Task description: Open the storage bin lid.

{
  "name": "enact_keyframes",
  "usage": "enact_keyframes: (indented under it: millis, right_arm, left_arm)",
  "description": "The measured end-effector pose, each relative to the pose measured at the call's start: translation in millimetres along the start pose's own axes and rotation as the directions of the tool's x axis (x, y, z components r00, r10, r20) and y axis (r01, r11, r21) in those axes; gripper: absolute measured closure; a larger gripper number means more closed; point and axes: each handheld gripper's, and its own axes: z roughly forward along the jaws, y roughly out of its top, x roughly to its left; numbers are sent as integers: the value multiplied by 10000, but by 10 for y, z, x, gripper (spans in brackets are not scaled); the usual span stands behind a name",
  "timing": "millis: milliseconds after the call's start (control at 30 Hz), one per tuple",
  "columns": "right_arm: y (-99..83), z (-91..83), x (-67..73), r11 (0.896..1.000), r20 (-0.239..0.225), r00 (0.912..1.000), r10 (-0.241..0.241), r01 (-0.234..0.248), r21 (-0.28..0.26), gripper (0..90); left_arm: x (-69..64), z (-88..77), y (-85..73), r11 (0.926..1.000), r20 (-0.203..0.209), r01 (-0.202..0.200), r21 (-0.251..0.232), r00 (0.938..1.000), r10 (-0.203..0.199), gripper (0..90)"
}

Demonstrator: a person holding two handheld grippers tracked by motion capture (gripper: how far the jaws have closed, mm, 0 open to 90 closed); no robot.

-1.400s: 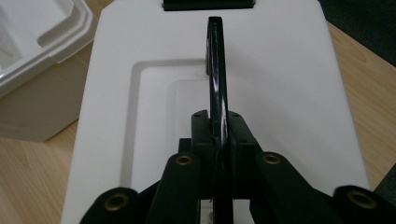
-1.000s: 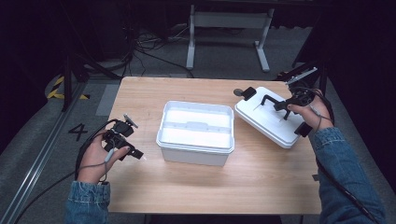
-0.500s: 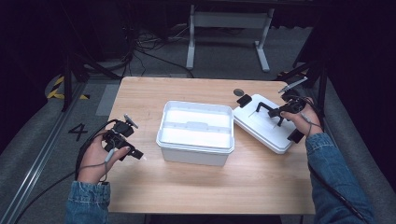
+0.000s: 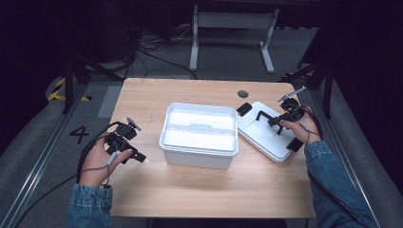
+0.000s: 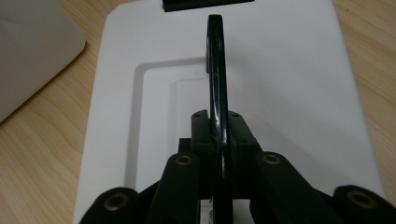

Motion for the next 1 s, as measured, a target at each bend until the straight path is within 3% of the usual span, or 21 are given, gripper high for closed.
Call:
enact_keyframes:
  millis: [200, 400, 467, 500, 533, 567, 633, 1000]
  right_arm:
    - [-36, 46, -19, 9999, -128, 9998, 165, -165, -16, 842]
    - [-71, 68, -86, 9974, -417, 9966, 704, -709, -109, 829]
    - [-69, 63, -97, 9970, -395, 9964, 750, -757, -184, 776]
    - [-62, 59, -109, 9965, -333, 9963, 791, -799, -237, 681]
    - [-62, 59, -109, 9965, -333, 9963, 791, -799, -237, 681]
    - [-57, 60, -132, 9961, -119, 9963, 856, -858, -220, 585]
    - [-57, 53, -154, 9962, 66, 9965, 834, -832, -257, 538]
    - [-29, -160, -133, 9925, 413, 9952, 886, -847, -881, 496]
  left_arm:
    - [1, -3, 0, 10000, 14, -1, 20, 10000, 1, 383]
    - [-2, 4, 1, 10000, -23, -4, 23, 10000, 5, 381]
    - [-6, 6, 2, 10000, -20, 16, 27, 10000, -16, 381]
    - [-5, 7, 2, 10000, -24, -4, 40, 10000, 4, 380]
    - [-5, 7, 2, 10000, -25, 11, 30, 10000, -11, 380]
    - [-5, 6, 1, 10000, -34, 17, 32, 10000, -17, 379]
    - [-4, 5, 1, 10000, -18, 11, 53, 10000, -10, 377]
    - [-2, 12, 6, 10000, -26, 13, 46, 10000, -13, 378]
